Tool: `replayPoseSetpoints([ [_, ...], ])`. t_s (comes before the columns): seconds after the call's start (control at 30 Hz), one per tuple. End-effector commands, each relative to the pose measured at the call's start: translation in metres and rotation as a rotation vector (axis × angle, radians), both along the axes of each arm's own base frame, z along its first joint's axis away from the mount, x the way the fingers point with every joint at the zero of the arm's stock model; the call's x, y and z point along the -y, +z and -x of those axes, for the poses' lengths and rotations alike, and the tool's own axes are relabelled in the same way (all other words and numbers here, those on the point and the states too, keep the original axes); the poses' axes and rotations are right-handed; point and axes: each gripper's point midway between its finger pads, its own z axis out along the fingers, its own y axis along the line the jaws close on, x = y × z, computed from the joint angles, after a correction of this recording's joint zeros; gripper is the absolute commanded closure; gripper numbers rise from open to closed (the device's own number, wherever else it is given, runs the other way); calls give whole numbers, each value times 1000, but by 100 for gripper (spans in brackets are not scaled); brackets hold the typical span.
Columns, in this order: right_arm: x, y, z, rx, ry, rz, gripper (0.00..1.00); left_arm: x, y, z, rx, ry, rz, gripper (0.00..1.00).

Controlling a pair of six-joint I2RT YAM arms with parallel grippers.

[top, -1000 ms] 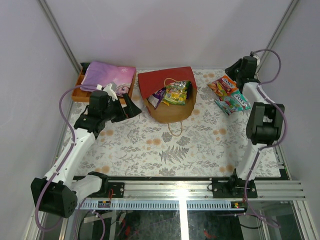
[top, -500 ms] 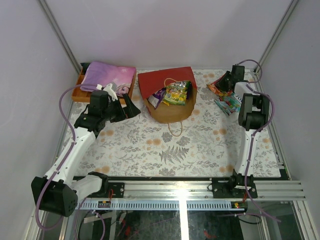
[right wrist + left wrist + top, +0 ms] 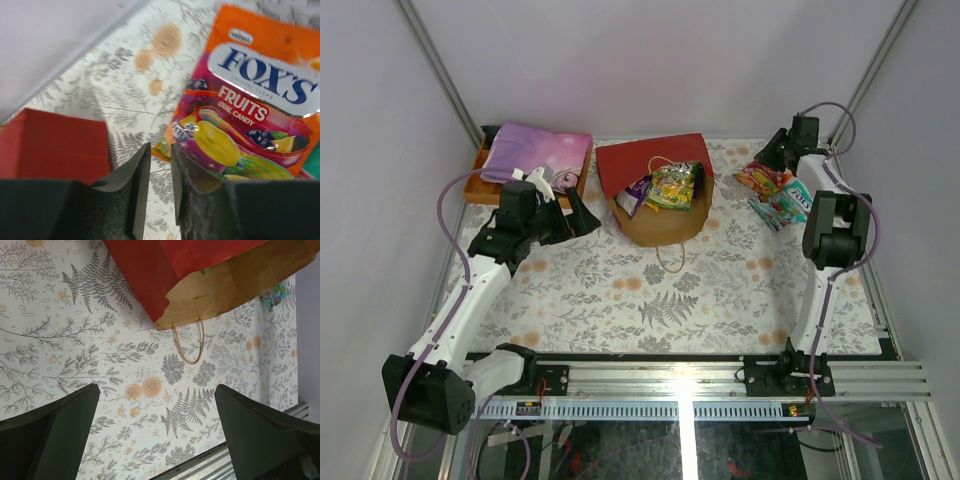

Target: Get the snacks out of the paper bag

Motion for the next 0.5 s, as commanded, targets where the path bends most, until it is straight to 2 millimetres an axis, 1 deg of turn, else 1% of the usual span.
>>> replayPoseSetpoints([
  [0.0,0,112,-1,204,27,64,78,-5,5,0,21,7,-19,0],
  [0.07,0,115,6,207,25,71,96,-5,5,0,23,6,-18,0],
  [0.1,1,111,9,202,20,73,99,-4,5,1,23,3,-17,0],
  [0.13,1,104,13,193,13,71,100,-5,6,1,24,5,-18,0],
  [0.2,1,81,20,160,3,61,100,-6,6,1,25,7,-18,0],
  [0.33,-4,15,35,45,4,25,100,-6,5,3,25,7,-24,0],
  [0.4,-6,-13,41,-4,4,6,100,-8,5,4,26,9,-28,0],
  [0.47,-9,-33,46,-41,9,-12,100,-9,5,5,25,11,-33,0],
])
